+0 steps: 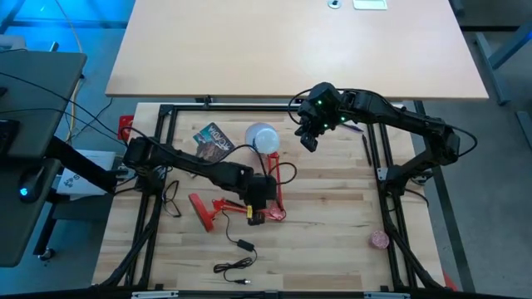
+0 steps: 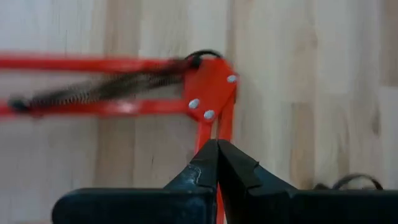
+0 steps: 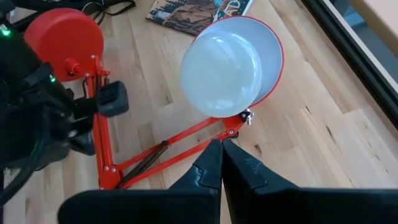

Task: Screw lightbulb
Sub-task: Insert the lightbulb into the red lamp

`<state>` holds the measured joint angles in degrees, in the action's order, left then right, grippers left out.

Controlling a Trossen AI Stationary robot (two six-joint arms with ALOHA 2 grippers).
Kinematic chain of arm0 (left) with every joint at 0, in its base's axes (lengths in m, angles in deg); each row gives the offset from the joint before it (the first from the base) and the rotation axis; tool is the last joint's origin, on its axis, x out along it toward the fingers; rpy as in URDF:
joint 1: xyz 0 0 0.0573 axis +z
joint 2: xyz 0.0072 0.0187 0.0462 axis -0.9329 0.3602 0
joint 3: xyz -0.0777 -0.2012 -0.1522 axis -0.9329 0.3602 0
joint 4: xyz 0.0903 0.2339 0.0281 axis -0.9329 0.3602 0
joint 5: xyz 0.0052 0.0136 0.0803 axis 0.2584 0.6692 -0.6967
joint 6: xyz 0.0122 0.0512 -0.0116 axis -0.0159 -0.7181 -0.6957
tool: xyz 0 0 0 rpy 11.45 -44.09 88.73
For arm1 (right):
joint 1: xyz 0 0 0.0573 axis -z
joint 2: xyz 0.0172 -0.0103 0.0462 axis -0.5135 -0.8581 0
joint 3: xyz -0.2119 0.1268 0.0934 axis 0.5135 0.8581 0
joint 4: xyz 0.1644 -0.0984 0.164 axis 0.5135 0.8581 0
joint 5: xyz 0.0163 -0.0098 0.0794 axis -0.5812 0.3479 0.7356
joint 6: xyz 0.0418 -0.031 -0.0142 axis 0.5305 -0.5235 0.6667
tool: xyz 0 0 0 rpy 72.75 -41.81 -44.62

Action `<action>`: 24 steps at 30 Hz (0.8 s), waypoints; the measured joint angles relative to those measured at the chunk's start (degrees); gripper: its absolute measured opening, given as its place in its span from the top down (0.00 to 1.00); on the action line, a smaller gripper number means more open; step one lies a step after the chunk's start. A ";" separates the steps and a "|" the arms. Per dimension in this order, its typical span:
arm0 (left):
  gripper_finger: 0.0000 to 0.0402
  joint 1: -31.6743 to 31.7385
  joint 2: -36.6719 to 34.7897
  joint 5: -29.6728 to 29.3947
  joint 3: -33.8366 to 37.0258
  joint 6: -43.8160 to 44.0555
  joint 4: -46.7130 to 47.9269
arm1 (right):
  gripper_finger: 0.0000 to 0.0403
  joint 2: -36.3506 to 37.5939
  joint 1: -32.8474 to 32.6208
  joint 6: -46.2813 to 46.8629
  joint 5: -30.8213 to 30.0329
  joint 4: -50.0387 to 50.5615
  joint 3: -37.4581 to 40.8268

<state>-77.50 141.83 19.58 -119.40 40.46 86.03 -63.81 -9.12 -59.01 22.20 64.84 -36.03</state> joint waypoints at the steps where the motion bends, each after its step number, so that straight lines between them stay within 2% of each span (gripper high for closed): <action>1: 1.00 -0.20 0.02 -2.21 0.01 2.89 0.00 | 1.00 0.00 -0.02 0.00 0.00 -0.11 0.00; 3: 1.00 -0.34 0.02 -3.76 0.01 9.09 -0.89 | 1.00 0.00 -0.01 0.25 0.00 -0.45 0.00; 6: 1.00 -0.87 0.95 -0.78 -0.03 17.79 -4.37 | 1.00 0.00 0.00 0.90 -0.05 -0.44 0.00; 8: 1.00 -2.00 1.60 -0.88 -0.01 21.37 -5.70 | 1.00 0.00 0.00 0.86 -0.17 -0.44 0.00; 18: 1.00 -5.07 5.31 -8.85 -0.07 41.00 -2.47 | 1.00 0.00 0.00 1.11 -1.42 -0.68 0.00; 24: 1.00 -5.84 4.42 -12.47 -0.14 42.79 0.09 | 1.00 -0.01 -0.02 1.19 -1.43 -0.77 0.00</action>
<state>-83.35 146.25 7.11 -119.54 83.25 86.13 -63.82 -9.14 -57.82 20.77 64.06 -36.03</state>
